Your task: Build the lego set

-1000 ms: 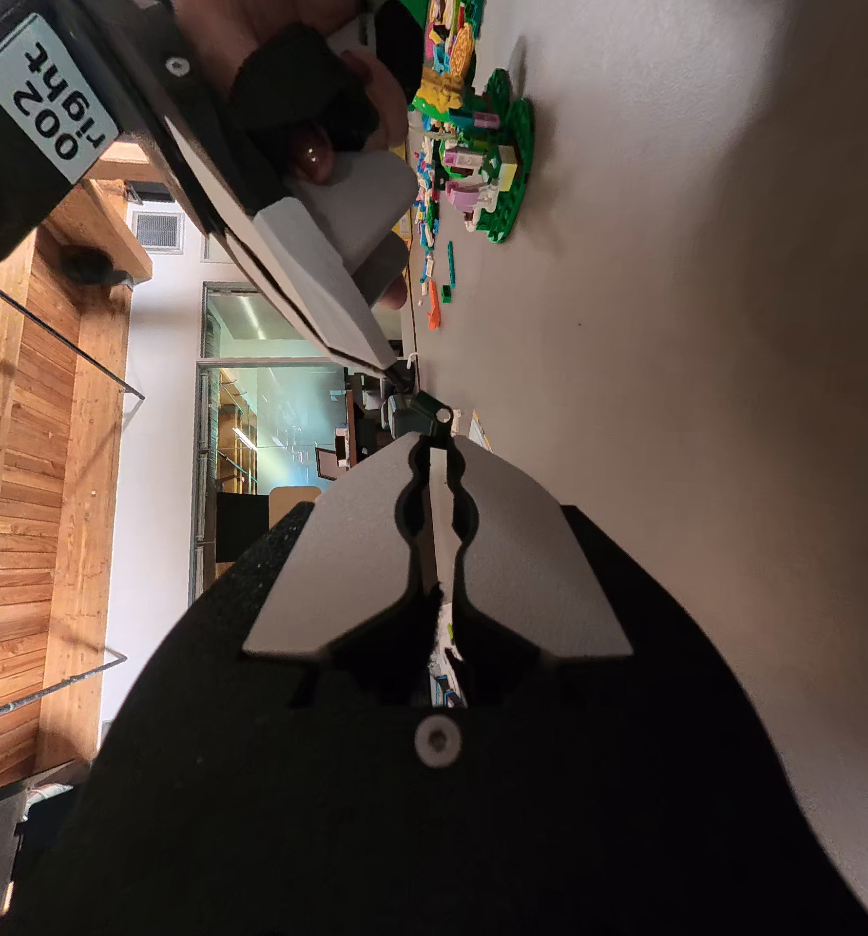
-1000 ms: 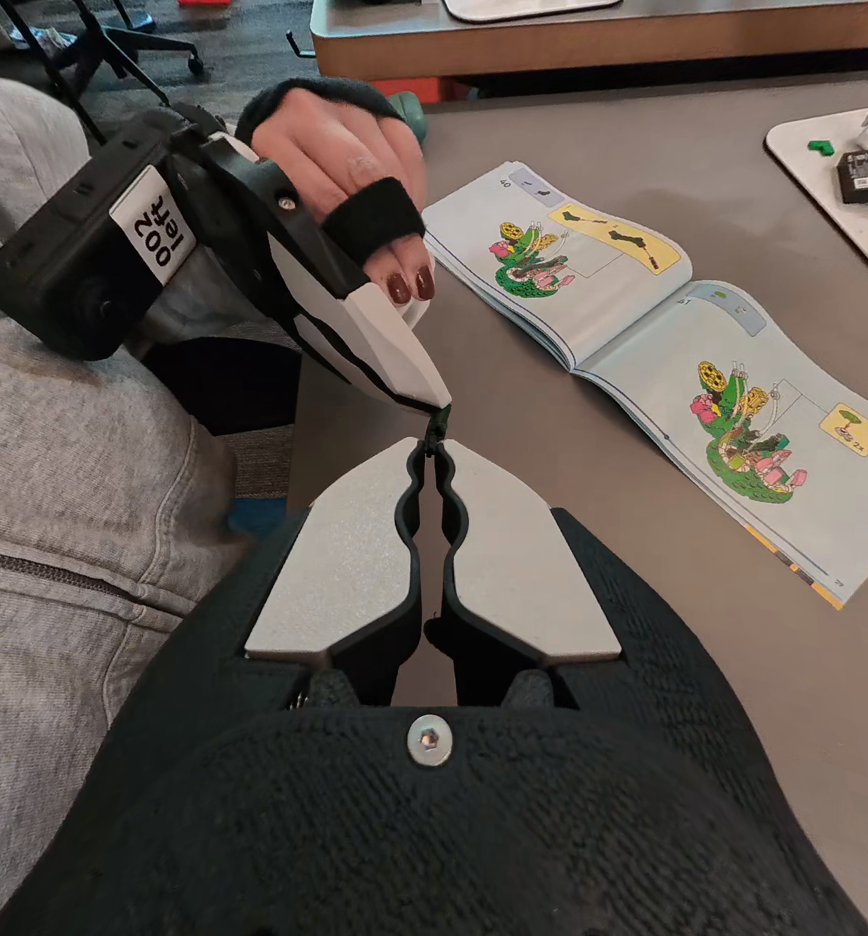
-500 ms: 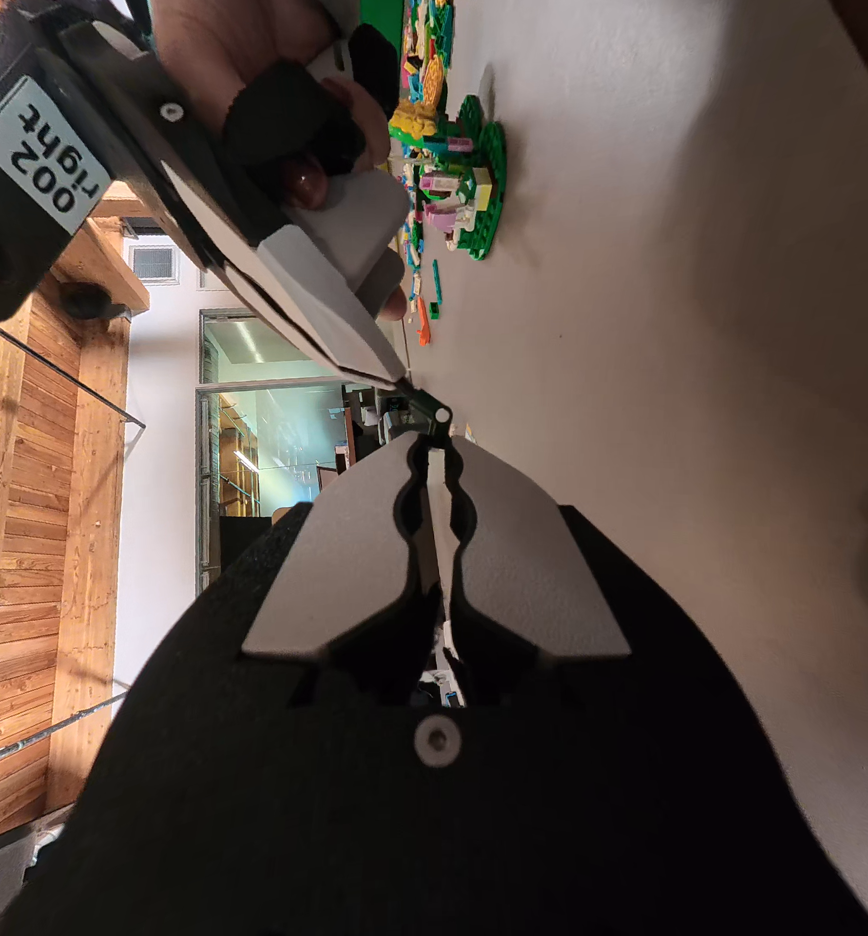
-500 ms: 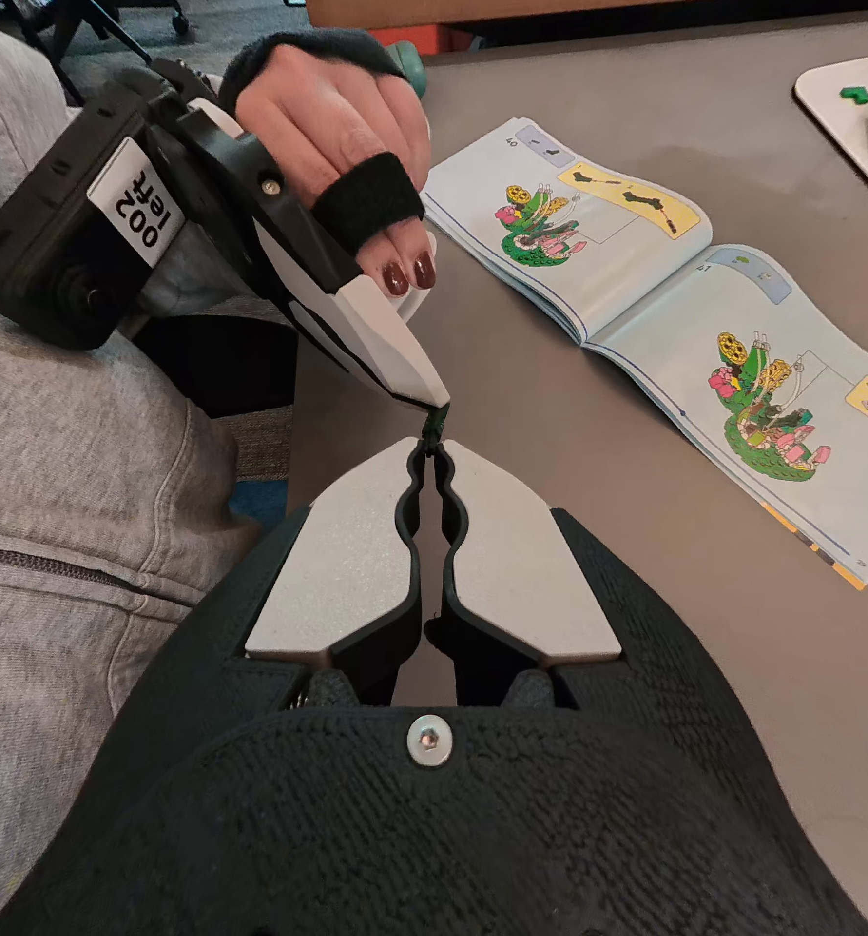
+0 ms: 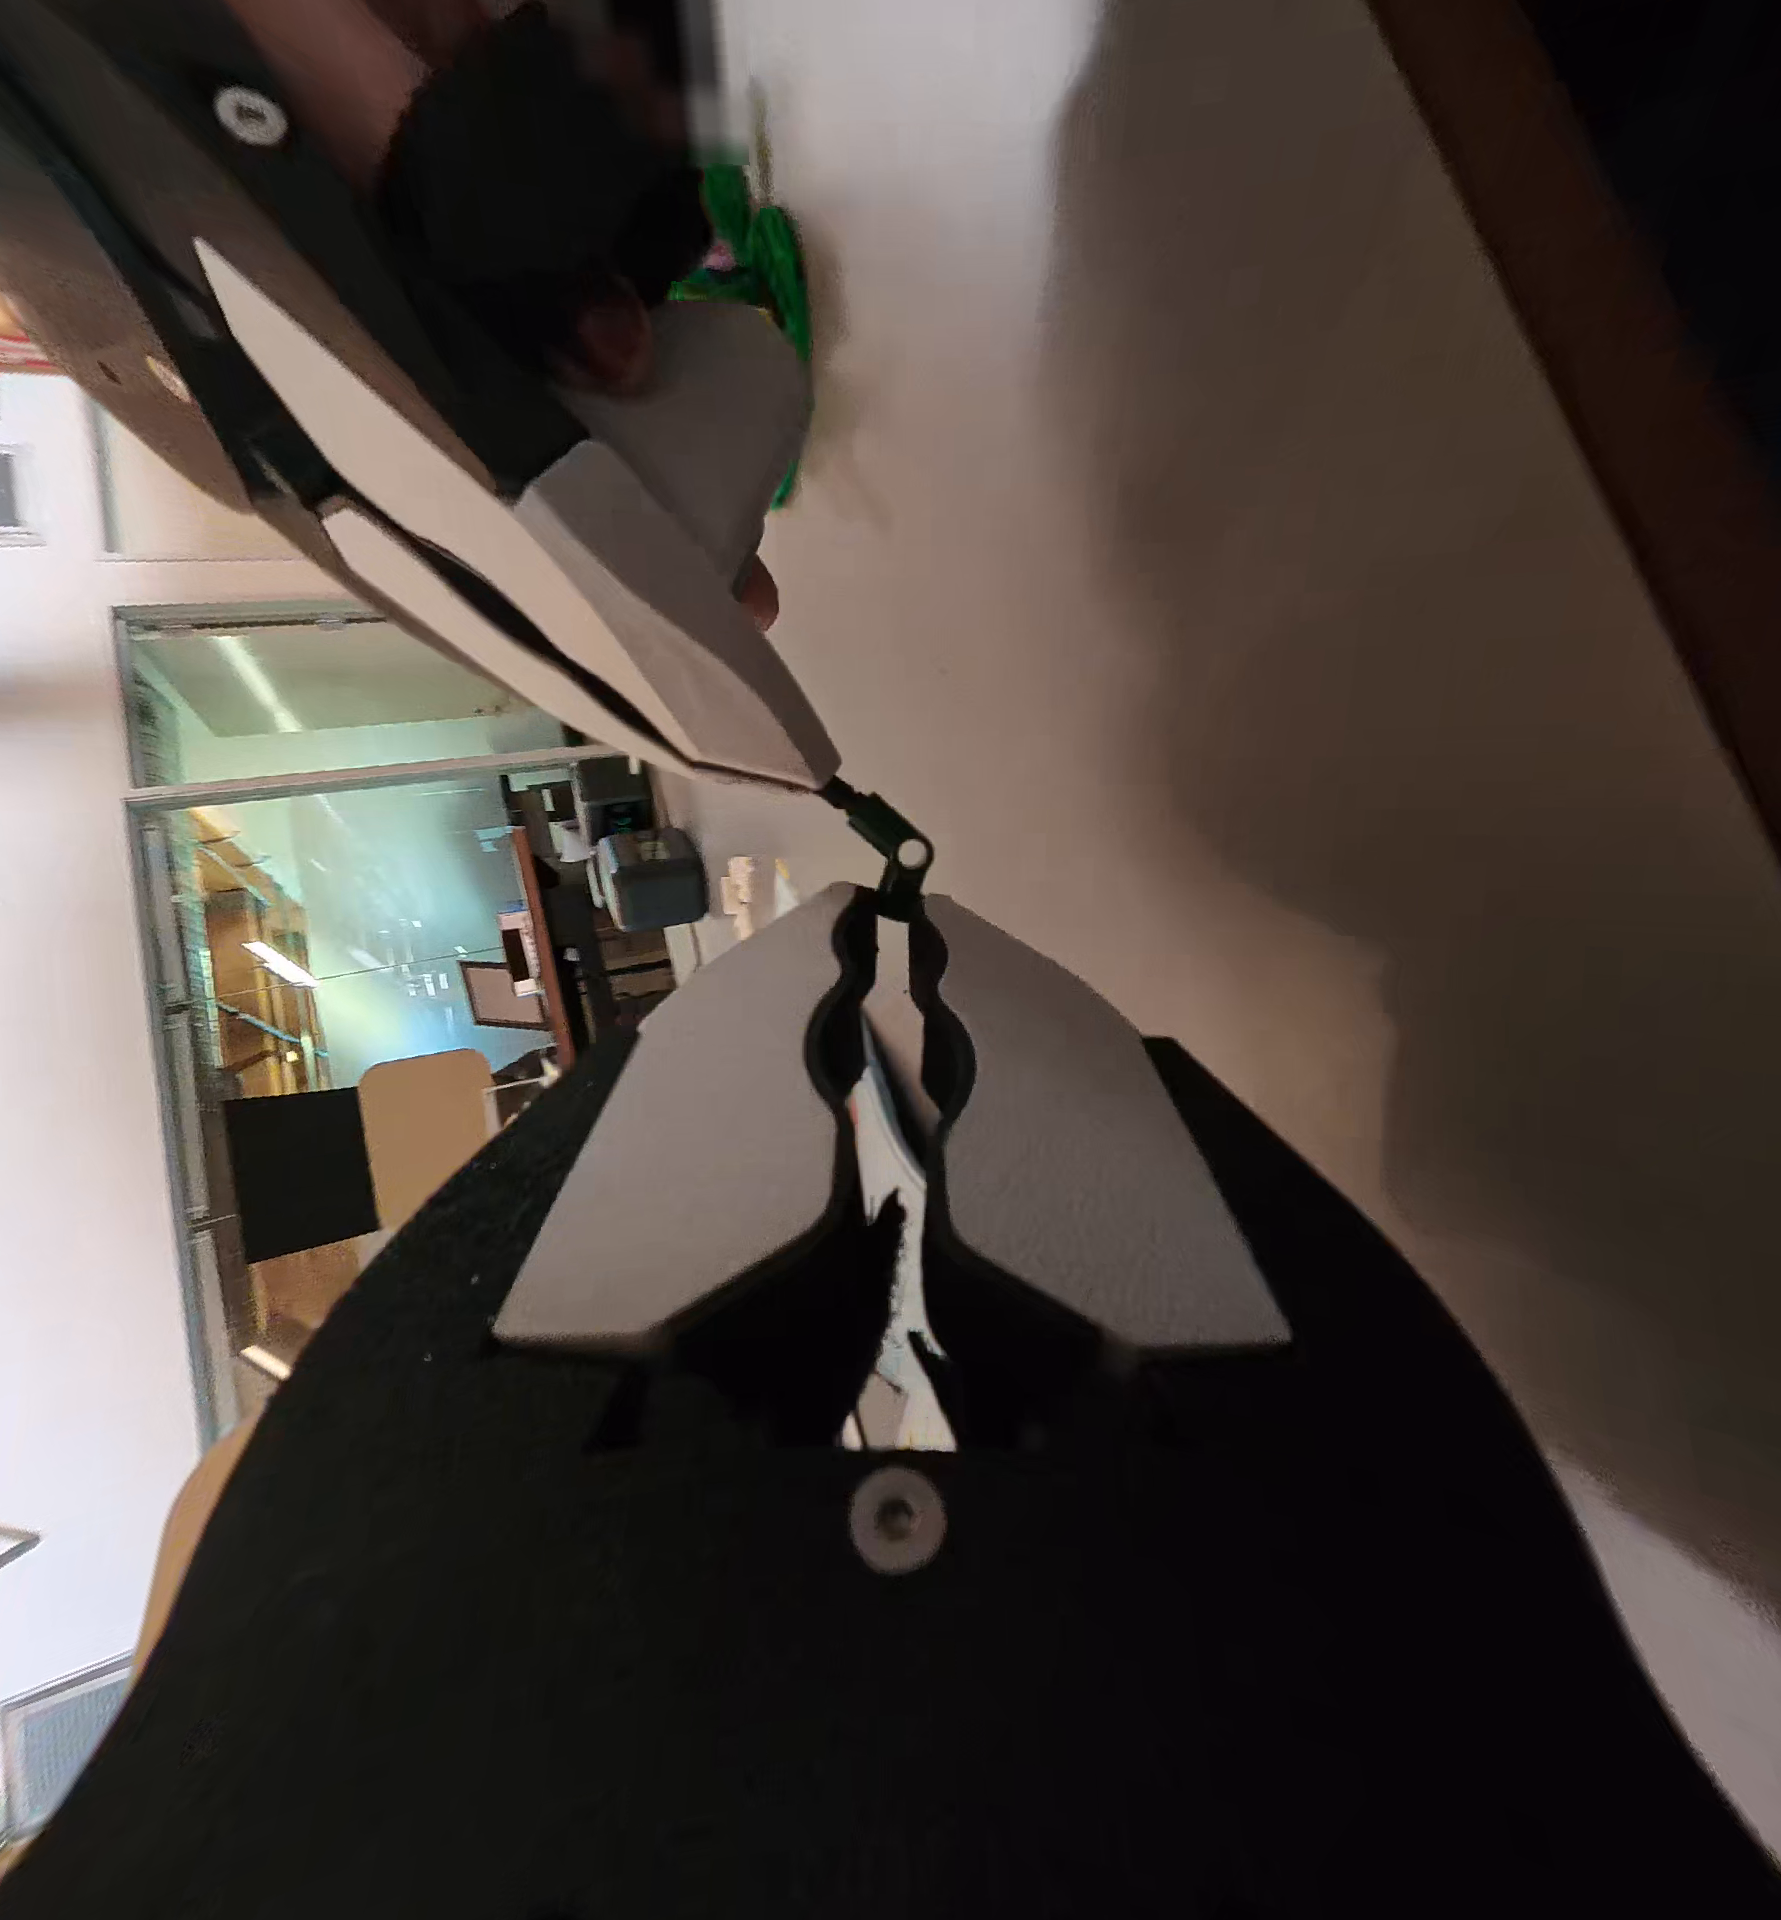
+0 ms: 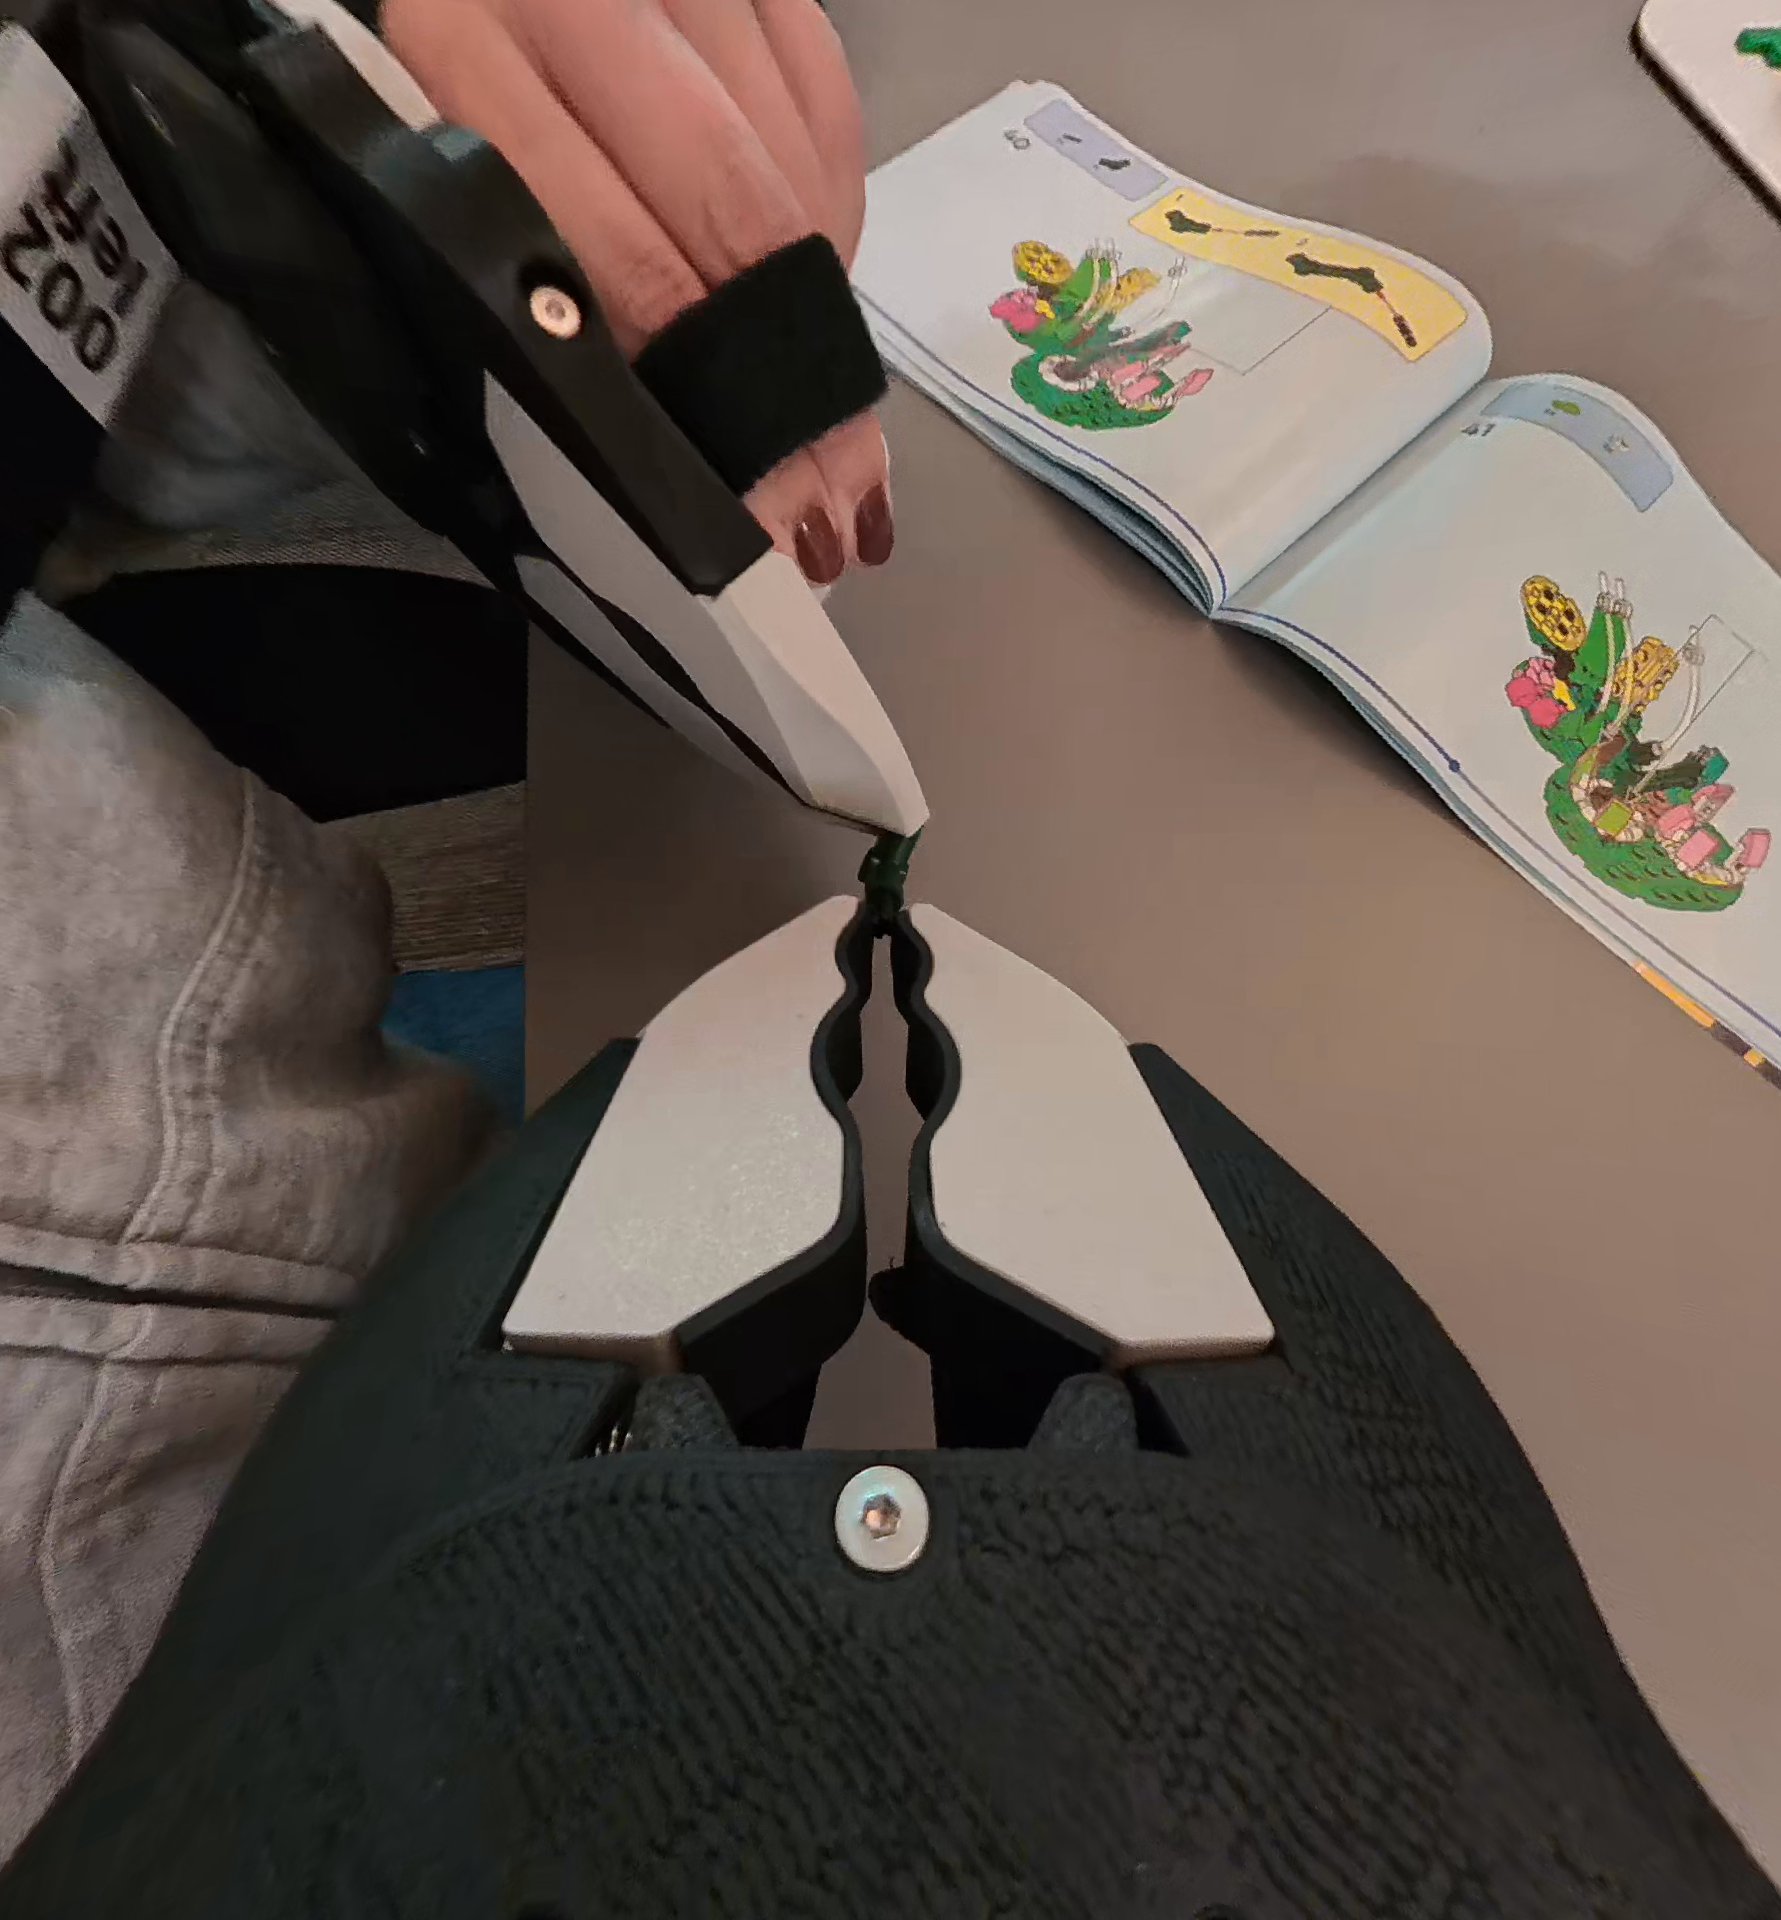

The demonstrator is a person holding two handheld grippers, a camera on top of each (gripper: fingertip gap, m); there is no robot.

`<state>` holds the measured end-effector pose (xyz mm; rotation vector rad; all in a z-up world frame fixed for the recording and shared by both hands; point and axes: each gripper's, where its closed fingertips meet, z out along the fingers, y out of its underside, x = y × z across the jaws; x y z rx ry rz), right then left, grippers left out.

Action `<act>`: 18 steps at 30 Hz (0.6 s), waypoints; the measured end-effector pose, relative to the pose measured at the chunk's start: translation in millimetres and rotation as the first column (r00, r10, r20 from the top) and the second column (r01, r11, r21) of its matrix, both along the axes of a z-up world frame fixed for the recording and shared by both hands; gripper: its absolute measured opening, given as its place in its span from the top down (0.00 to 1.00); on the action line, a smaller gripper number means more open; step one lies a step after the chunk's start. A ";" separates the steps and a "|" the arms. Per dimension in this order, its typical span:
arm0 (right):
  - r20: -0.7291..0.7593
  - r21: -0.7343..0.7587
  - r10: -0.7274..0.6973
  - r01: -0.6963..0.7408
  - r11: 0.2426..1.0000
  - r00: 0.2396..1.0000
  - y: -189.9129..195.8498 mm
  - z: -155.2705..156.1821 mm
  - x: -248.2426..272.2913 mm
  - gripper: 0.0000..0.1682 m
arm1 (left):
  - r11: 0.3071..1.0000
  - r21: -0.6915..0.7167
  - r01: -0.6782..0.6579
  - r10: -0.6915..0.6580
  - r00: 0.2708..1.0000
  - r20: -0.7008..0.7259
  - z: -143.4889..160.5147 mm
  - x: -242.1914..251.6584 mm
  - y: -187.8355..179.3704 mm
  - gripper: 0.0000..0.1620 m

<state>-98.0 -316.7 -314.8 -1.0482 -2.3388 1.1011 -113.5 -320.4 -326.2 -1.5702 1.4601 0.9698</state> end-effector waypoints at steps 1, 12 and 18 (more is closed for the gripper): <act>-0.008 0.012 -0.010 0.010 1.000 1.000 -0.5 -4.5 0.1 0.99 | 1.000 -0.027 -0.002 0.002 1.000 0.006 -4.0 -0.1 -1.4 0.97; 0.150 -0.113 -0.039 0.056 0.992 0.988 -14.0 -34.6 2.6 0.99 | 0.926 -0.377 0.003 0.054 0.989 0.139 -33.5 2.4 -17.0 0.96; 0.170 -0.150 -0.048 0.074 0.986 0.984 -11.9 -33.9 -0.4 0.99 | 0.900 -0.435 0.021 0.060 0.984 0.171 -34.7 -2.4 -12.1 0.96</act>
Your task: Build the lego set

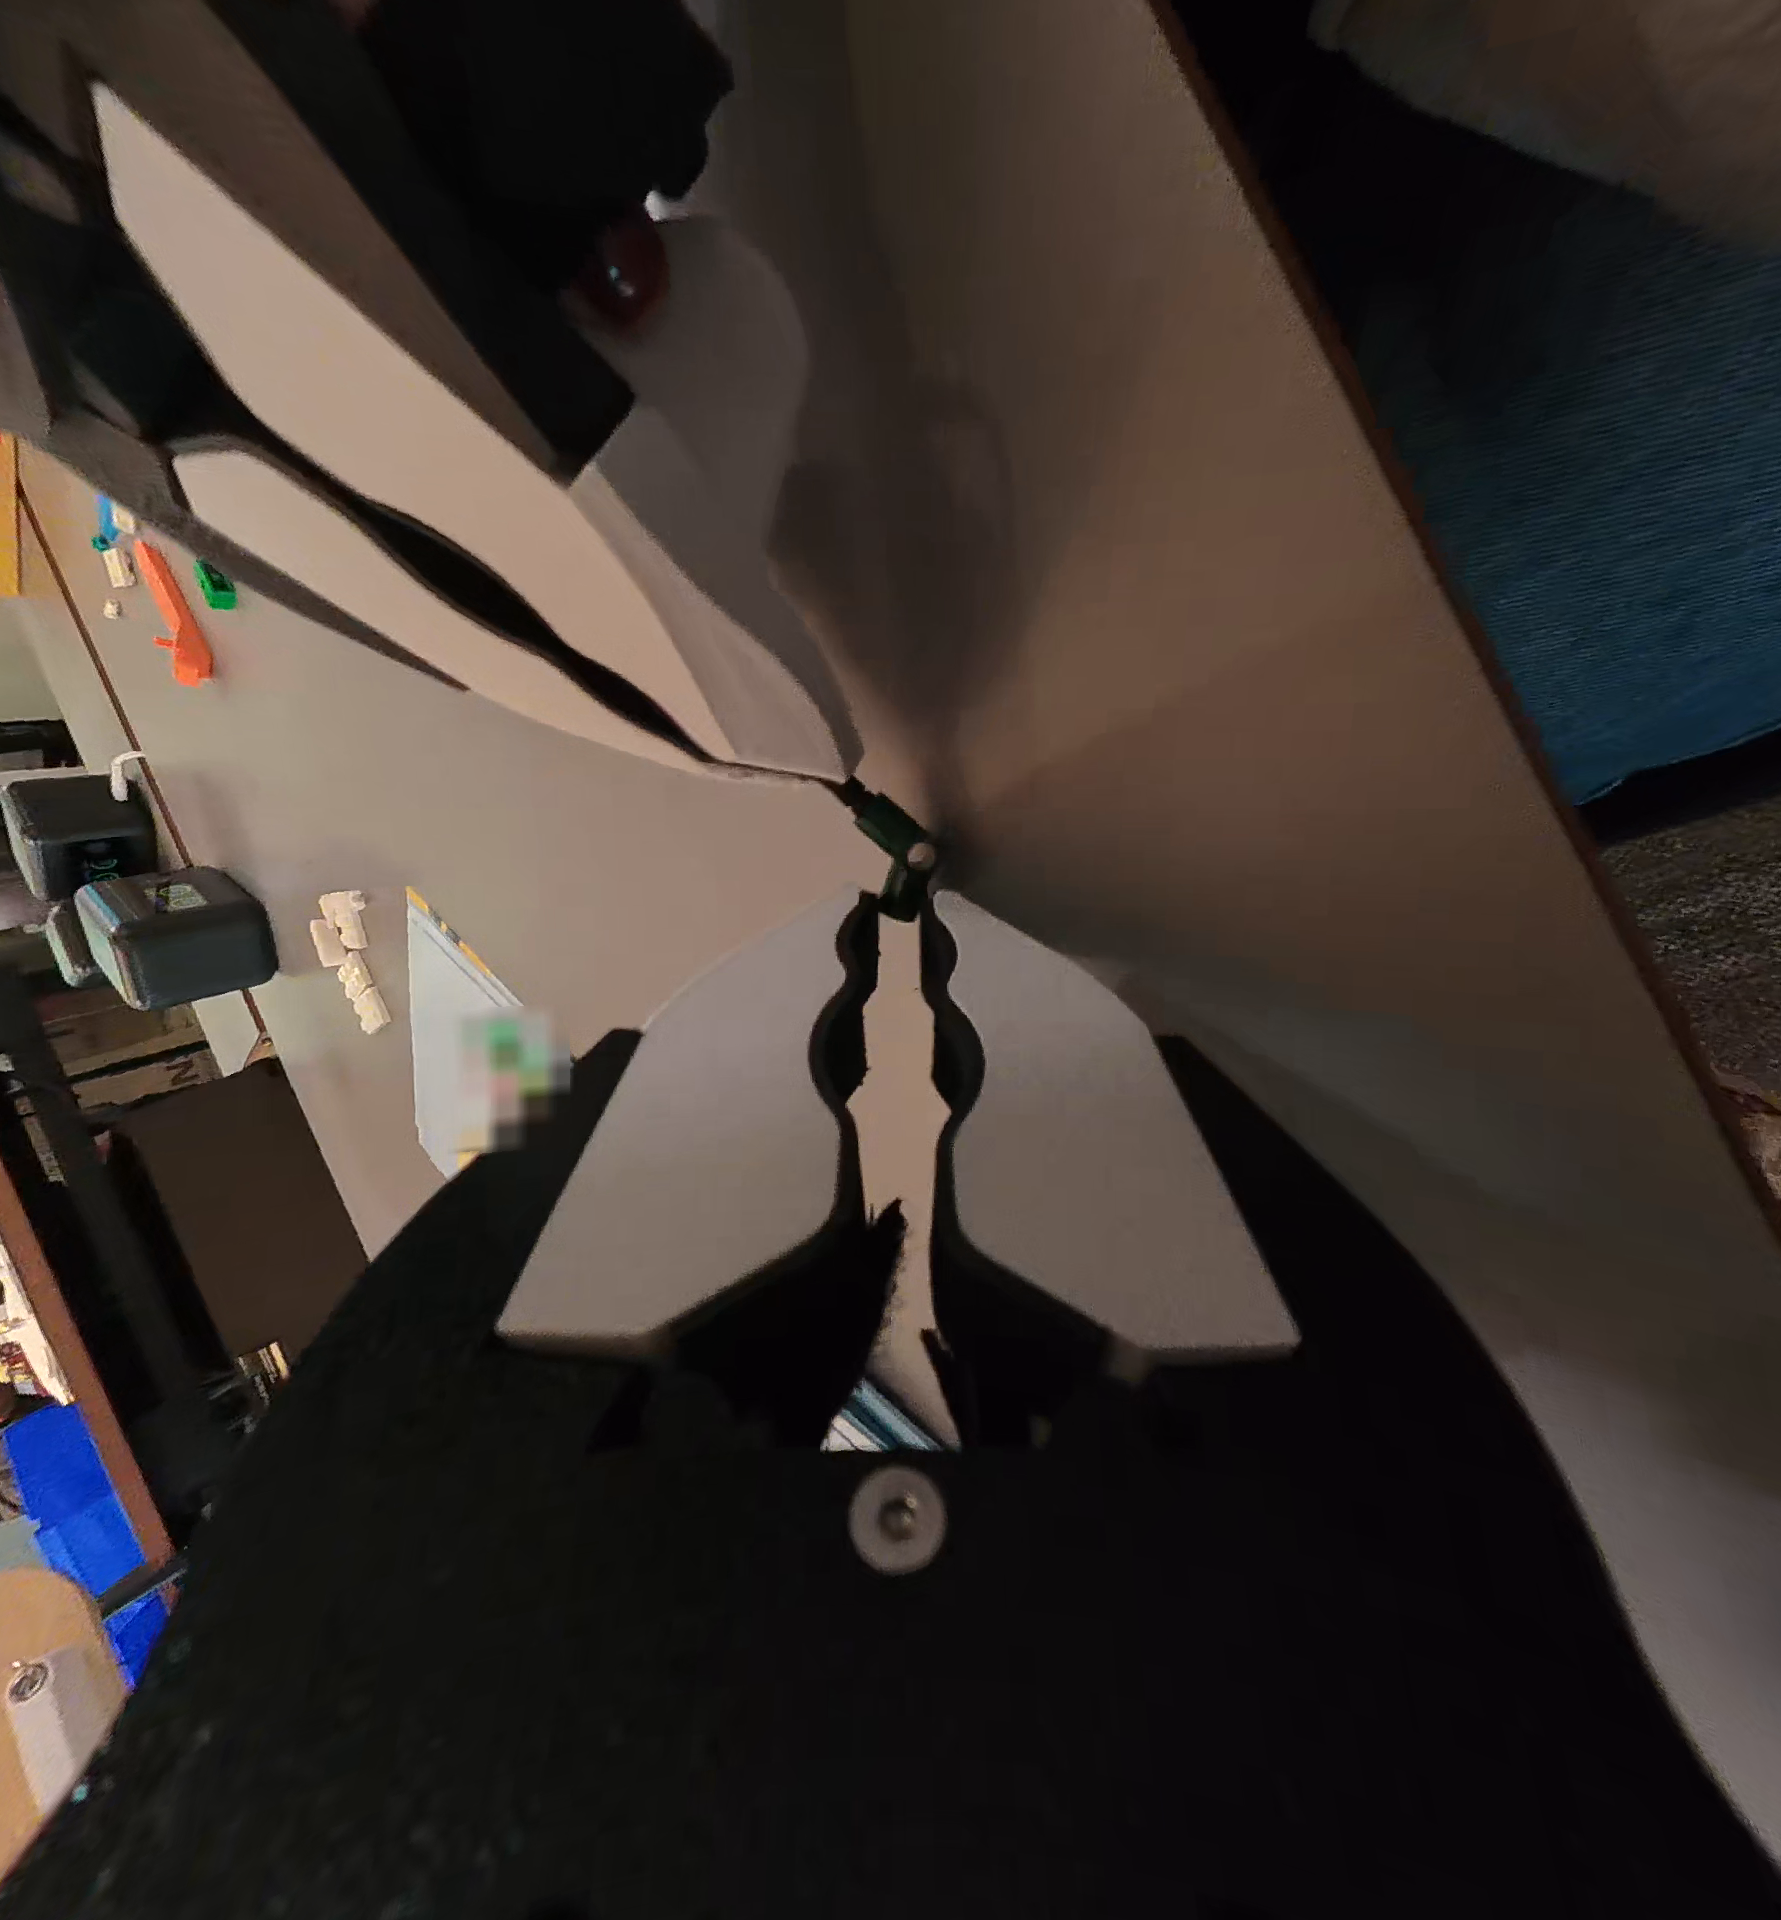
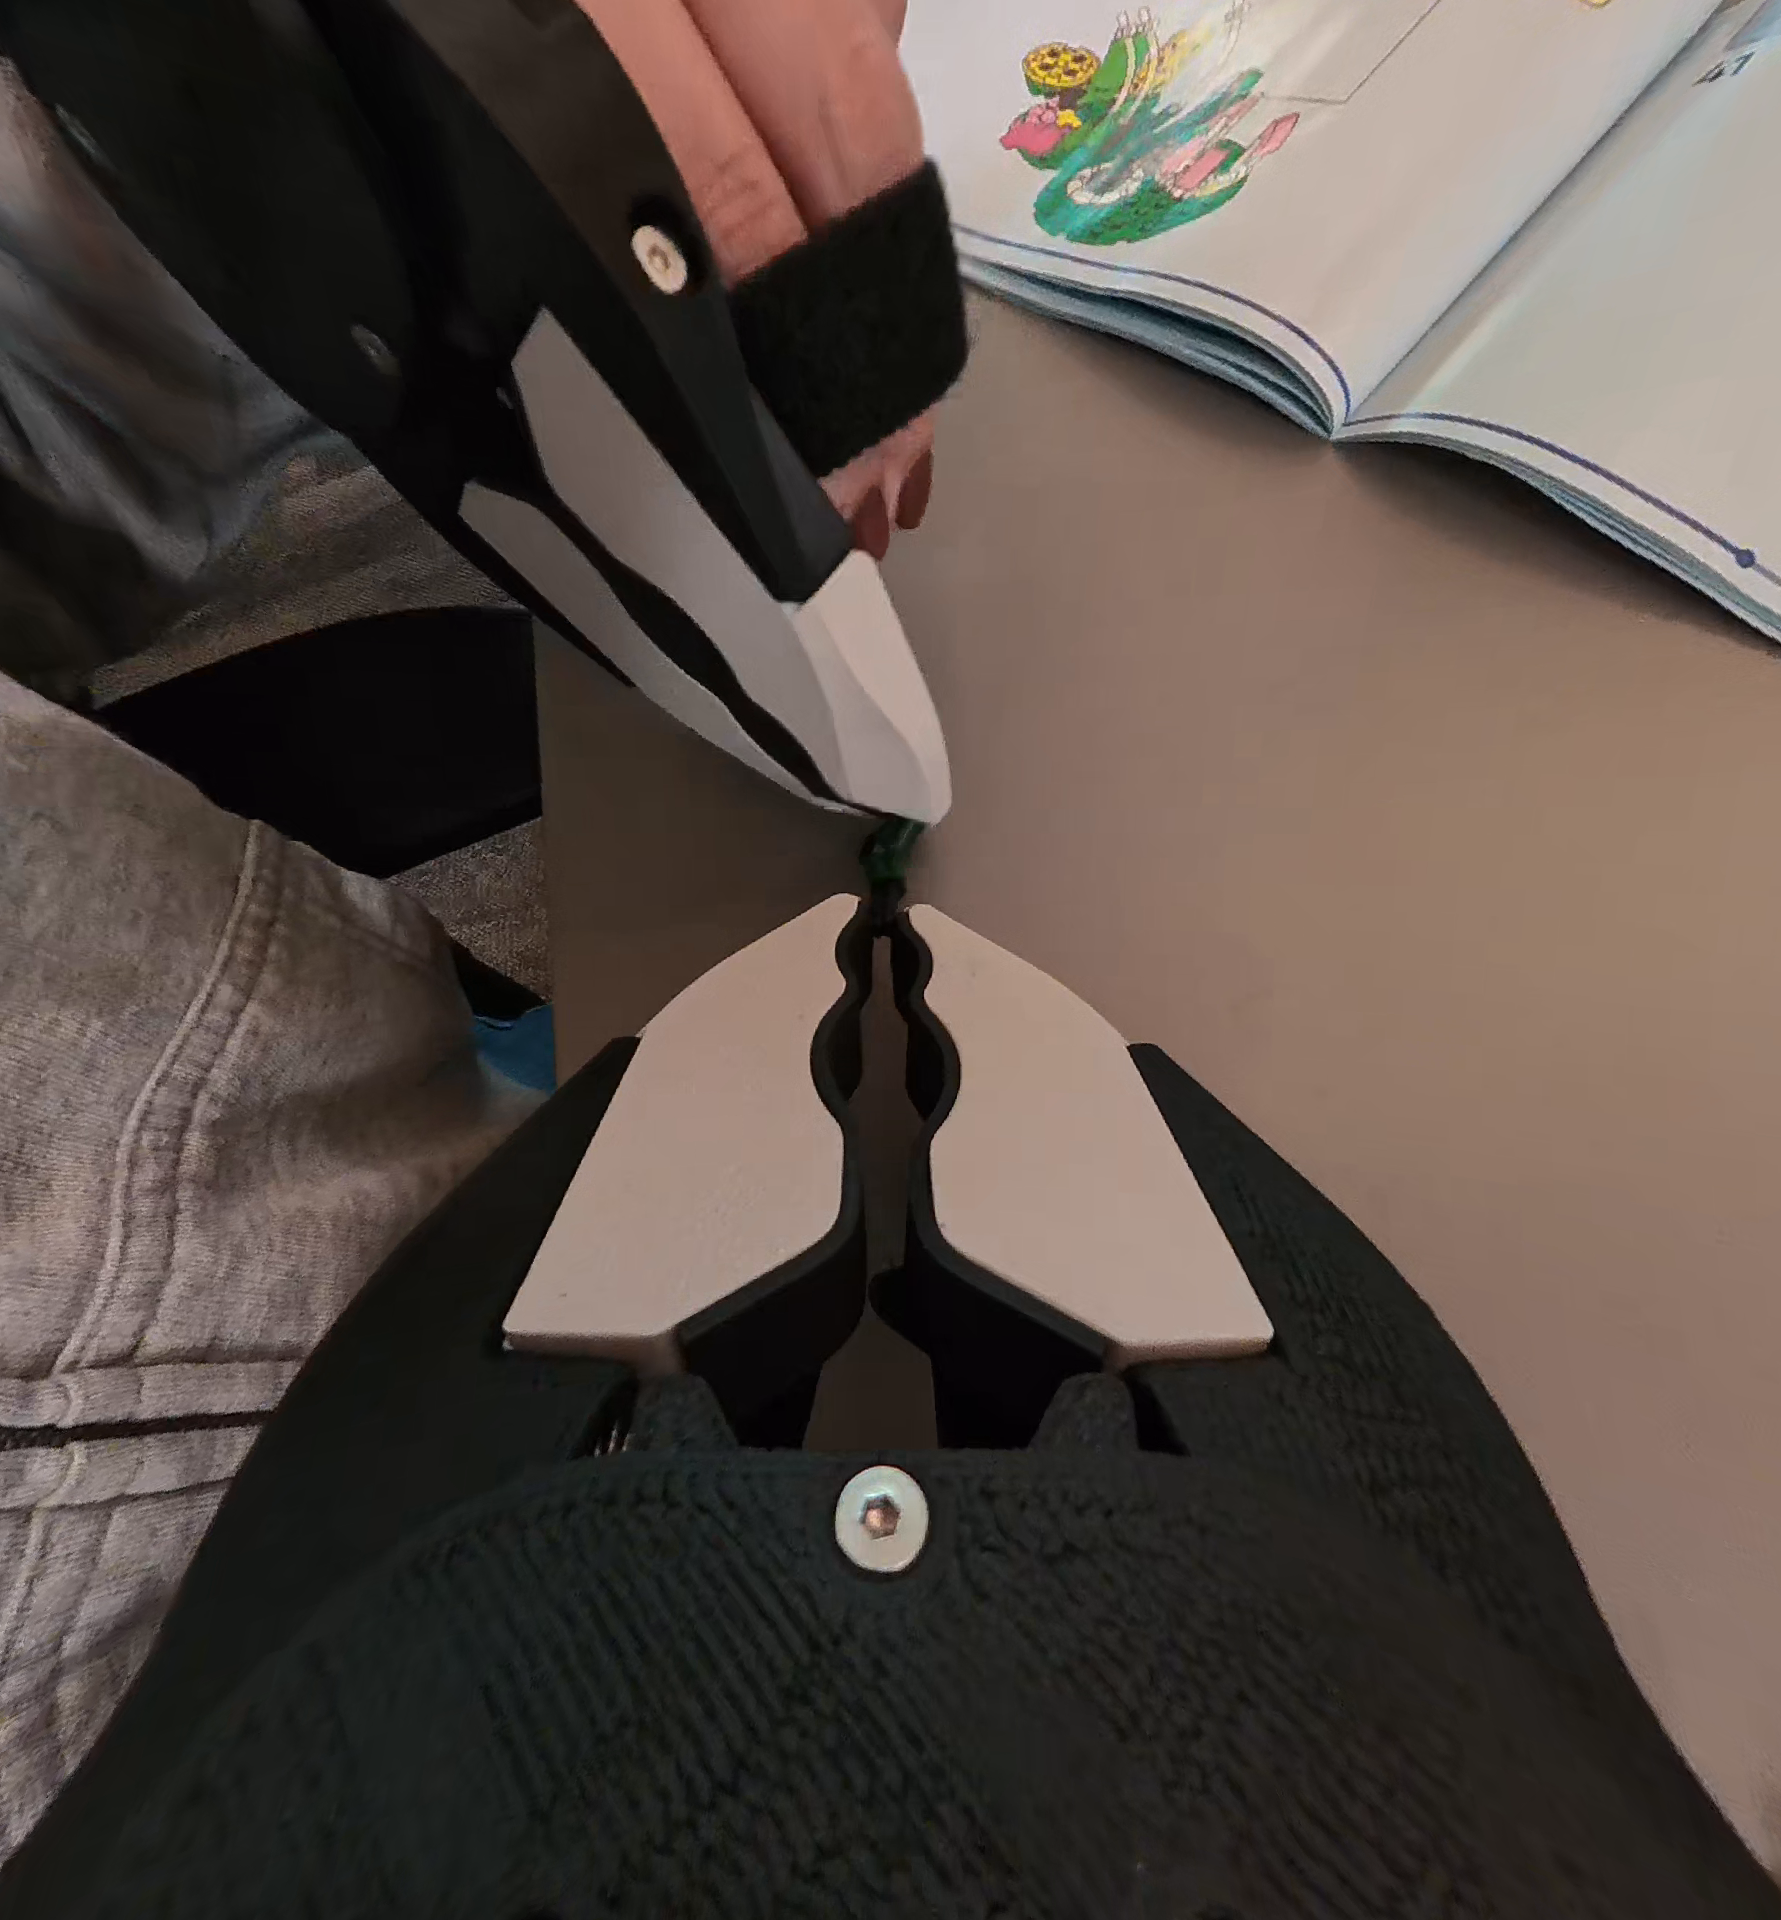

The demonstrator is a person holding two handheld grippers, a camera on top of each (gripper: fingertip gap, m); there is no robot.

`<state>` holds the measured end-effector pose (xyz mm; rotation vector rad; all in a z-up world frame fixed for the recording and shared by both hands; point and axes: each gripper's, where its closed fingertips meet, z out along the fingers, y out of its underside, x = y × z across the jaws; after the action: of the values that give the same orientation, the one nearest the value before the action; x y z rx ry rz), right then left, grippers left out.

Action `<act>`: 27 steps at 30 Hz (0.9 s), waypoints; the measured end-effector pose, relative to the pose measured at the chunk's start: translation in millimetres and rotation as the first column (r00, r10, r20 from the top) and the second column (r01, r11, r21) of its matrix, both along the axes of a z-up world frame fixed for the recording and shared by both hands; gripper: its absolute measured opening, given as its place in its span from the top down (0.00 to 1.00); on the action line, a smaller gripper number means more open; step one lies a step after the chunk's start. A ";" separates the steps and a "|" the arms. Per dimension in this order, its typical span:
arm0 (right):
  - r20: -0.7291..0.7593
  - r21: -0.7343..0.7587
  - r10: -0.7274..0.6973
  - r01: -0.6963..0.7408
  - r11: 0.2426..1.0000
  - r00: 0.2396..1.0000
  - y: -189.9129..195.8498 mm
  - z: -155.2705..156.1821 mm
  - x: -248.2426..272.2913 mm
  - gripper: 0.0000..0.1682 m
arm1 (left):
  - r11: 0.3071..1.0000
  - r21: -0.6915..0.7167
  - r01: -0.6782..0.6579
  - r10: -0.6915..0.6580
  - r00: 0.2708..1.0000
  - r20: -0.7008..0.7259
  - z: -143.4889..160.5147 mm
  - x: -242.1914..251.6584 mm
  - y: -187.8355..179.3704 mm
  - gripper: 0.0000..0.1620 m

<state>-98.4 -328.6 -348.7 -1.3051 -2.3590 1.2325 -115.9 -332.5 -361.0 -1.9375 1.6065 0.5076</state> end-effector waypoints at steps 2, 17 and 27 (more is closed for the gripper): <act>-0.003 -0.005 0.000 0.000 1.000 1.000 -1.4 -0.2 1.8 0.99 | 1.000 -0.005 0.004 -0.004 1.000 -0.015 -0.5 -1.7 -0.4 0.95; -0.068 0.046 0.019 -0.016 0.999 0.997 -2.5 -6.5 6.3 0.99 | 0.920 -0.323 -0.222 0.370 0.763 0.529 3.4 4.0 -13.6 0.75; -0.107 0.052 -0.004 0.010 0.999 0.994 3.8 -4.1 9.4 0.99 | 0.944 -0.262 -0.201 0.321 0.747 0.582 6.9 9.6 -3.4 0.79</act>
<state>-88.9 -324.8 -352.8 -1.1995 -2.2948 1.1984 -106.4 -335.9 -354.0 -2.1721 0.9806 -0.1927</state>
